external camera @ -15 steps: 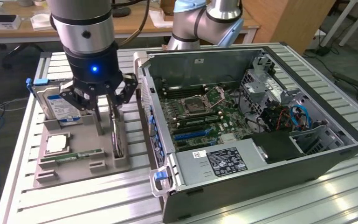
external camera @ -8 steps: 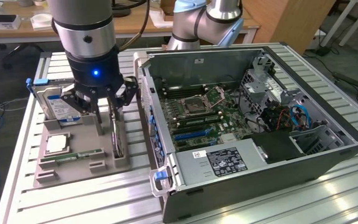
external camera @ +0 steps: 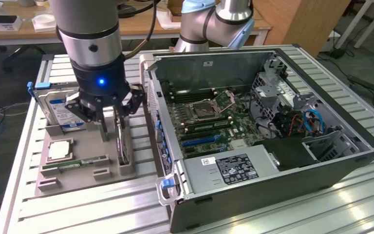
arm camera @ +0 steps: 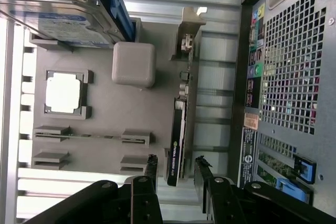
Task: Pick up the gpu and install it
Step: 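Pick up the gpu and move the gpu toward the slot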
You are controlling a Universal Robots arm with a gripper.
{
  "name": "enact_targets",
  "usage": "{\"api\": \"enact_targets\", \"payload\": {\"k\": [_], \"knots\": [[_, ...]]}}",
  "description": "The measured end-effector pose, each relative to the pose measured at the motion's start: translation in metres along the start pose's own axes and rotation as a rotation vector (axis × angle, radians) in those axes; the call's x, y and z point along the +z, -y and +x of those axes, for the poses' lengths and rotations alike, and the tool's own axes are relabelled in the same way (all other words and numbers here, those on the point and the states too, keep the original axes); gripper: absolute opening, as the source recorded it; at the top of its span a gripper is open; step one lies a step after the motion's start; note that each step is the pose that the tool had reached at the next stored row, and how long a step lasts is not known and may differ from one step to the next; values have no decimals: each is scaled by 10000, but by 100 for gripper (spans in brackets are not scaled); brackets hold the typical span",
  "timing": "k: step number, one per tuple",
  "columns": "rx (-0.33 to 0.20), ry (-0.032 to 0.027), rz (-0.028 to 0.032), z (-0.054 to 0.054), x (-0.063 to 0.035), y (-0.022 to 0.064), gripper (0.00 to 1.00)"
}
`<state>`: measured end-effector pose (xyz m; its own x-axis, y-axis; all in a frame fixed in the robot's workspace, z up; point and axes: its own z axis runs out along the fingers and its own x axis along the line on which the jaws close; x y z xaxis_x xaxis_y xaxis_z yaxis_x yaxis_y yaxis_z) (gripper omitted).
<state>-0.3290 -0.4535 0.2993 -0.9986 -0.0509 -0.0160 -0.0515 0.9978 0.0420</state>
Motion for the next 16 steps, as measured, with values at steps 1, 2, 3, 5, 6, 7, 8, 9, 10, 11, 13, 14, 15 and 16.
{"api": "enact_targets", "payload": {"k": [1, 2, 3, 5, 6, 7, 8, 9, 10, 11, 13, 14, 15, 16], "knots": [[-1, -1, 1, 1, 8, 5, 42], [-1, 0, 0, 1, 17, 9, 42], [0, 1, -1, 1, 26, 12, 42], [0, 1, -1, 1, 44, 19, 42], [-1, 2, -2, 1, 55, 22, 42], [0, 1, 0, 2, 65, 24, 42], [-1, 1, -1, 2, 76, 26, 42], [-1, 2, -2, 2, 87, 28, 42], [-1, 1, -1, 2, 97, 31, 42], [-1, 1, -1, 2, 107, 34, 42], [-1, -1, 1, 4, 116, 37, 42], [0, -2, 1, 3, 116, 37, 42], [-1, -1, 1, 3, 116, 38, 42], [-1, -1, 0, 3, 117, 38, 42]]}}
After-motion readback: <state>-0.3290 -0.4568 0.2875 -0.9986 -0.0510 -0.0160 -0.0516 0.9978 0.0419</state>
